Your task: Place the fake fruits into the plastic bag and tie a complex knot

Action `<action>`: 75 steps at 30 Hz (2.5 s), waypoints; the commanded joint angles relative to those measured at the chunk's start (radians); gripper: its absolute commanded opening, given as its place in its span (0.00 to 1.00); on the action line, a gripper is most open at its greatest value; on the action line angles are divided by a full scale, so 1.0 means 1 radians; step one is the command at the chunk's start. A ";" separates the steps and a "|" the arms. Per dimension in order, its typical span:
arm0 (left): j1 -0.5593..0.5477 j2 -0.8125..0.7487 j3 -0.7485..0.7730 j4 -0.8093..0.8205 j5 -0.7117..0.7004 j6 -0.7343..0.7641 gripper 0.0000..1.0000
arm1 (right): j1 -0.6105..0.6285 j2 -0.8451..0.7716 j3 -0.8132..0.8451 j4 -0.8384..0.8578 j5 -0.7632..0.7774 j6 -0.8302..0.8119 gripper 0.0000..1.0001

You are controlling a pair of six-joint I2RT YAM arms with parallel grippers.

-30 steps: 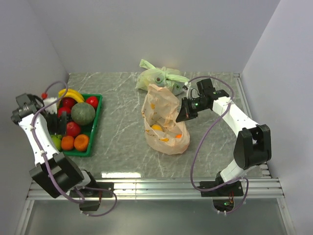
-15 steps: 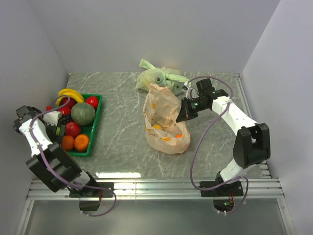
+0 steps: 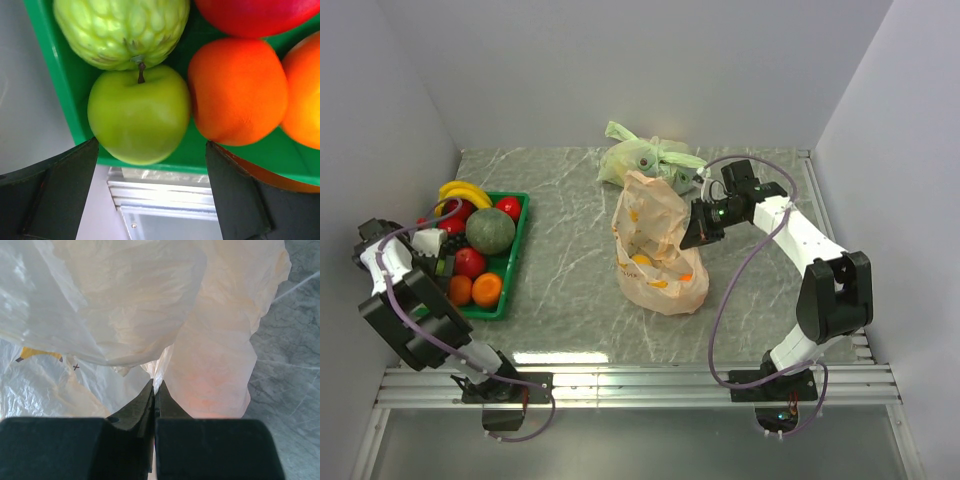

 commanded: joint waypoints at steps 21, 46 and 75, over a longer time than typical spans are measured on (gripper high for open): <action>-0.010 0.081 -0.054 0.117 0.061 0.012 0.78 | -0.005 0.012 0.072 -0.025 -0.013 0.001 0.00; -0.378 -0.199 0.351 -0.274 0.278 -0.197 0.65 | -0.003 0.013 0.056 0.014 -0.025 0.015 0.00; -1.376 0.100 0.794 -0.107 0.229 -0.643 0.99 | -0.026 -0.008 0.087 -0.009 -0.017 0.009 0.00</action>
